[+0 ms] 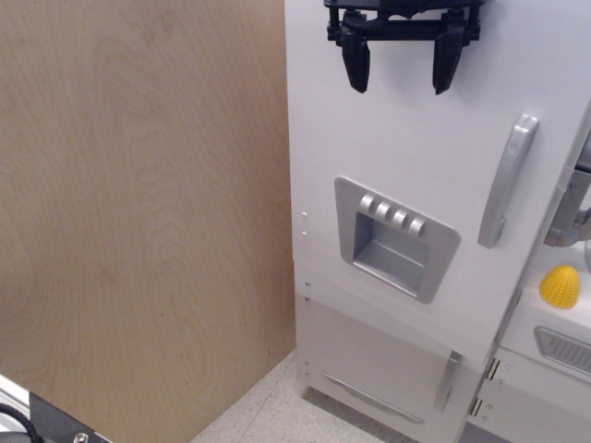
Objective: Close fridge
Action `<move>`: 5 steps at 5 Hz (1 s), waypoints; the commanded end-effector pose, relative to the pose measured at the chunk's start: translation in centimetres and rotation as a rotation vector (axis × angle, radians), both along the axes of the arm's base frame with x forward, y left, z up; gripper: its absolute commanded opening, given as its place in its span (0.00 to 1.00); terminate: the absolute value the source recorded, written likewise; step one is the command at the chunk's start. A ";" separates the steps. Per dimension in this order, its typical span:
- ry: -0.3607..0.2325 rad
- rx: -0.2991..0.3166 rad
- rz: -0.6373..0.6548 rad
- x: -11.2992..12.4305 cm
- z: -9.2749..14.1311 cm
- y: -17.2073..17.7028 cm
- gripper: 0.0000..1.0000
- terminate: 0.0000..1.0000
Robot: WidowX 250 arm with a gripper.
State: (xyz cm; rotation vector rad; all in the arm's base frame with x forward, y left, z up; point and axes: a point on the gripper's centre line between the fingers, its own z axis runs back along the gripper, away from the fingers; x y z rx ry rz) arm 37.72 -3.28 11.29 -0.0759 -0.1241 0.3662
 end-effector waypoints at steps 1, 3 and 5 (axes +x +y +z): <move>-0.045 -0.005 0.009 1.0 1.6 0.0 1.00 0.00; -0.047 -0.009 0.021 1.8 1.8 0.0 1.00 0.00; -0.042 -0.004 -0.014 0.2 1.6 -0.2 1.00 0.00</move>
